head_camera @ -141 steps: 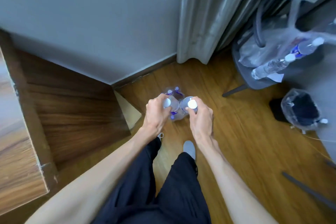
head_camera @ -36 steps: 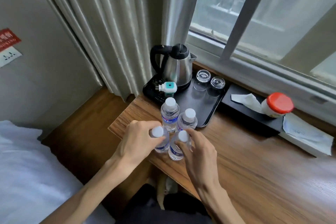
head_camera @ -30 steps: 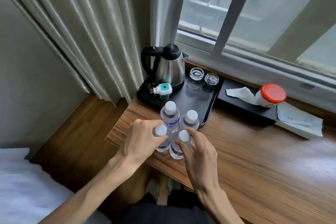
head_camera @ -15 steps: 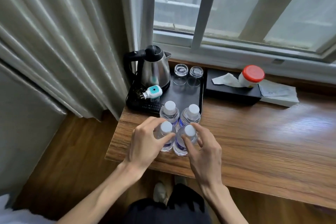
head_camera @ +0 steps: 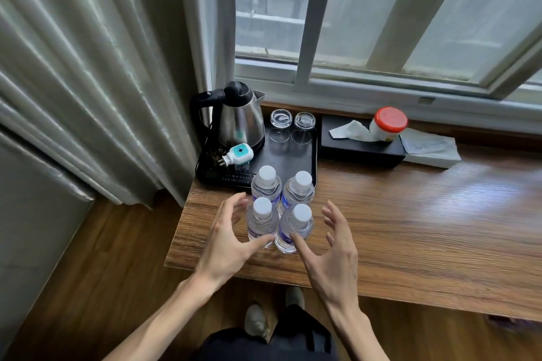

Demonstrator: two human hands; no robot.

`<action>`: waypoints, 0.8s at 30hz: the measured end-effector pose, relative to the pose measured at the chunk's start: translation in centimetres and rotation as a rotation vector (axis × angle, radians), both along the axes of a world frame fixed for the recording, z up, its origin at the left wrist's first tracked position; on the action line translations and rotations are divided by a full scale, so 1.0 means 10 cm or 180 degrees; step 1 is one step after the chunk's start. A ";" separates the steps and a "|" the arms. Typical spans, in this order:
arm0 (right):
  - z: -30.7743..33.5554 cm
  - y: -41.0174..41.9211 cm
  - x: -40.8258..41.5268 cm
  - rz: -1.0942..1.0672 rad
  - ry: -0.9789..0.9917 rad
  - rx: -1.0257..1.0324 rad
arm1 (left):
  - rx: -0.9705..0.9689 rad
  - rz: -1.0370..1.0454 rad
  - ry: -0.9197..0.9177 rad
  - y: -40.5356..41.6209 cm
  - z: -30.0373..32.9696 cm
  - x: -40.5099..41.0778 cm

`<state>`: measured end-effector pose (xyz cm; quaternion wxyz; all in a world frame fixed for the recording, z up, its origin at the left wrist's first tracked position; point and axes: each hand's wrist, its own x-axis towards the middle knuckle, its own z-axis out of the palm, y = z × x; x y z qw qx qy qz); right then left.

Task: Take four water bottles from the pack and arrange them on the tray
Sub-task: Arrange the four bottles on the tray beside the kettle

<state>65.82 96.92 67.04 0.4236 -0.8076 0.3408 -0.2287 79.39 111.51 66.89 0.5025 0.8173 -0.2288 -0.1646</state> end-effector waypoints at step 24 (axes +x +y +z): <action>-0.66 0.09 0.11 -0.0112 -0.0069 0.0808 | 0.0107 0.0570 0.0220 -0.16 -0.61 -0.15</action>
